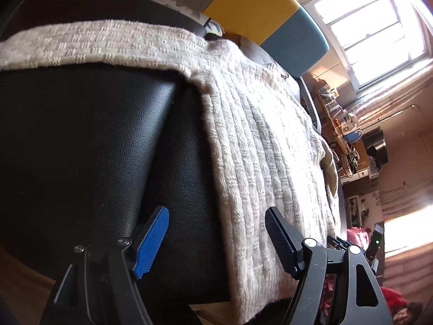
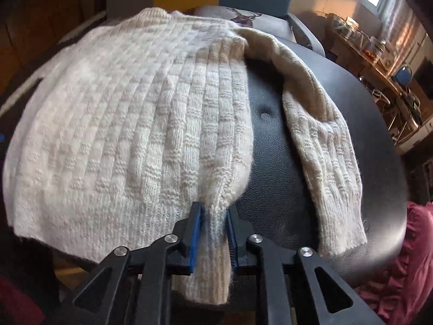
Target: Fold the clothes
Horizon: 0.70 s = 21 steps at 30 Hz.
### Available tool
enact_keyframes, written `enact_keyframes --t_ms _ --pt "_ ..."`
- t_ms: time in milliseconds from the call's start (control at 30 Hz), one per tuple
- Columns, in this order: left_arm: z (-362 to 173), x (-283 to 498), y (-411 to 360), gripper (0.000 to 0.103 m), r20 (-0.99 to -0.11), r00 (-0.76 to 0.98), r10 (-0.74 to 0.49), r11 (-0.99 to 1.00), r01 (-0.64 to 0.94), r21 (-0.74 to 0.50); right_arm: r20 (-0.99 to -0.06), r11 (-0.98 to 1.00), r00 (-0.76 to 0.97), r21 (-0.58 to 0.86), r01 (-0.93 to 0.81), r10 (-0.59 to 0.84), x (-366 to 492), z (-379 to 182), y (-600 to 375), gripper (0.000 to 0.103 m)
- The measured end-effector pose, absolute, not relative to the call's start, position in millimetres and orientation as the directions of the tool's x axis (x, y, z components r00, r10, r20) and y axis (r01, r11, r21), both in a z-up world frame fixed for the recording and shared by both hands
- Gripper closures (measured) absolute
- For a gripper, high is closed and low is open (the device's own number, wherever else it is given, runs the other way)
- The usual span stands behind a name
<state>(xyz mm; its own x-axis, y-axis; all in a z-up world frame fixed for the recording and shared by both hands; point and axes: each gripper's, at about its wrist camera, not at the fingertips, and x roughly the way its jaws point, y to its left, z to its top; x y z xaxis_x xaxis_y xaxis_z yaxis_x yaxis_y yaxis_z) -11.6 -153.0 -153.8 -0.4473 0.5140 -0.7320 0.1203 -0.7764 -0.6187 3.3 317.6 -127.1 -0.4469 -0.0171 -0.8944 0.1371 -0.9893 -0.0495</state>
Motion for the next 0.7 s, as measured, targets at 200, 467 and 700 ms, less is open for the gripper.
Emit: enact_keyframes --t_ms 200,467,700 --pt "-158 -33 -146 0.028 -0.719 -0.439 0.539 -0.74 0.16 -0.653 -0.836 -0.984 -0.539 0.0 0.18 -0.099 3 -100 293 0.08" --pt "-157 -56 -105 0.076 -0.828 -0.406 0.387 -0.88 0.105 -0.463 -0.86 -0.963 -0.463 0.106 0.246 -0.213 -34 -126 231 0.078" --pt "-159 -77 -126 0.095 -0.878 -0.426 0.217 -0.932 0.176 -0.316 -0.88 -0.943 -0.371 0.212 0.255 -0.298 -34 -154 213 0.075"
